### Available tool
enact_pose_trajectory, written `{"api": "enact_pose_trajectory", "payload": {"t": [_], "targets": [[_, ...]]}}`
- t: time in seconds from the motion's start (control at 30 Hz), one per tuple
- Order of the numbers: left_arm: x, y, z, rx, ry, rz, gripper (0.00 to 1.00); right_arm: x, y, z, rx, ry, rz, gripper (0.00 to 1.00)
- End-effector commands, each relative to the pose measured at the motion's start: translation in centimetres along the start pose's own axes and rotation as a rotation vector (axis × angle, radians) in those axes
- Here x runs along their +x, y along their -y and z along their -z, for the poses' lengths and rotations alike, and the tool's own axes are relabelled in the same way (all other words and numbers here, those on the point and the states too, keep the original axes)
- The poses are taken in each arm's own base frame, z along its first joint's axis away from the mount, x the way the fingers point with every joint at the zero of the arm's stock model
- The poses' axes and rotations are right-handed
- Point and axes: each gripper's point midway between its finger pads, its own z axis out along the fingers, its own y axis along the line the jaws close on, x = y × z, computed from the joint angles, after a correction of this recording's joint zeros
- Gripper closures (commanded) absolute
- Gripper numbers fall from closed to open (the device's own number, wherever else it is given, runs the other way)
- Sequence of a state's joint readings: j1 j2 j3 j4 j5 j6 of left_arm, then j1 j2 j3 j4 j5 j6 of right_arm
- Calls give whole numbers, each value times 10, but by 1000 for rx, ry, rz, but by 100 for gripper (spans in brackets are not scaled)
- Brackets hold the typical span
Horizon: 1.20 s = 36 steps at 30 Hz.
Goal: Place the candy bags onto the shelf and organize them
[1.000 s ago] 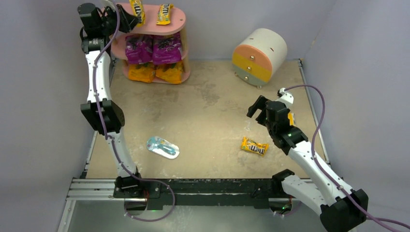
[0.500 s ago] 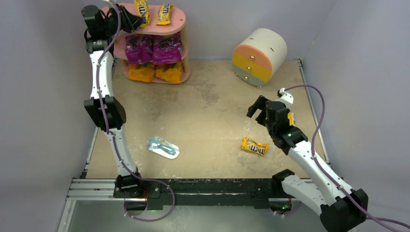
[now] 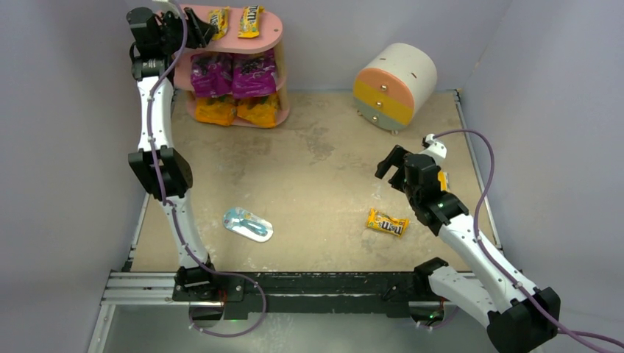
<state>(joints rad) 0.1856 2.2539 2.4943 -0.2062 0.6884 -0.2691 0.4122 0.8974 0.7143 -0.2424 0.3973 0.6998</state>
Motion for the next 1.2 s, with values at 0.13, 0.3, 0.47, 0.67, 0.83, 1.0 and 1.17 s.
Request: {"api": "enact_pose_trajectory", "payload": {"t": [0.13, 0.3, 0.47, 0.67, 0.83, 1.0, 1.17], "targets": [[-38, 6, 14, -71, 70, -57, 48, -3, -15, -1, -61, -3, -1, 1], [-42, 8, 9, -37, 106, -32, 50, -1, -15, -3, -64, -10, 2, 1], [-35, 3, 0, -23, 113, -17, 58, 2, -16, -3, -70, -21, 8, 1], [-16, -1, -12, 19, 98, -1, 60, 3, -15, -2, -68, -27, 10, 1], [-9, -4, -17, 17, 94, 5, 62, 4, -15, -2, -70, -28, 6, 1], [7, 9, -25, 75, 57, -12, 67, 6, -13, -1, -67, -32, 4, 1], [24, 25, -36, 128, 23, -36, 71, 6, -13, 1, -69, -35, -1, 1]]}}
